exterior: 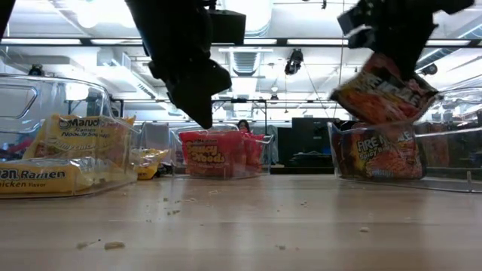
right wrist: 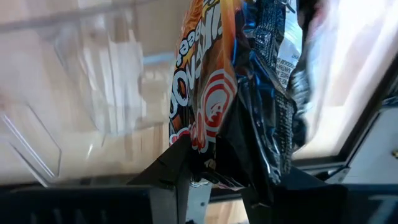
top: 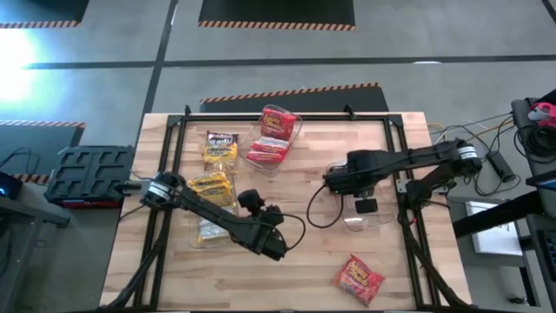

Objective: Sort Maruchan noodles
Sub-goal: Put the bottom black pack noodle into the bottom right transparent bin

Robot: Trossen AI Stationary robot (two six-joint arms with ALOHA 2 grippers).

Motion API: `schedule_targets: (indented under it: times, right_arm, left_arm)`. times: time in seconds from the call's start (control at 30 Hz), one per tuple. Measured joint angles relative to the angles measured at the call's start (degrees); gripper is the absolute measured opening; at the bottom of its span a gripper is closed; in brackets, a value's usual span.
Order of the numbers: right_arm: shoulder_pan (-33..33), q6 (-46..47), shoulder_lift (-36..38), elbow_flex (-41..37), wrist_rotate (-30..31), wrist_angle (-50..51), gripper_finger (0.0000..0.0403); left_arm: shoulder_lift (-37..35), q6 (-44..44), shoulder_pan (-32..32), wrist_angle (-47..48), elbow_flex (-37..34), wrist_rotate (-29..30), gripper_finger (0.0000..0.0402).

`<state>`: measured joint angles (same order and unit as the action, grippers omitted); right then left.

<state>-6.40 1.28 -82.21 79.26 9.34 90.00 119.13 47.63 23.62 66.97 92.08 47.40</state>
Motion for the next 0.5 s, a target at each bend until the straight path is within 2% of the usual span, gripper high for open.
schedule_targets:
  times: [0.17,0.5]
  right_arm:
    - [-0.78,0.02,0.00,-4.24,-0.39,0.08,0.0095]
    - [-0.85,-1.16,0.00,-5.59,-0.37,-0.01,0.0095]
  left_arm:
    - [0.00,-1.52,-0.04,-0.36,-0.01,0.10,0.0180]
    - [0.00,-1.98,-0.26,-2.43,-0.40,0.29,0.0180]
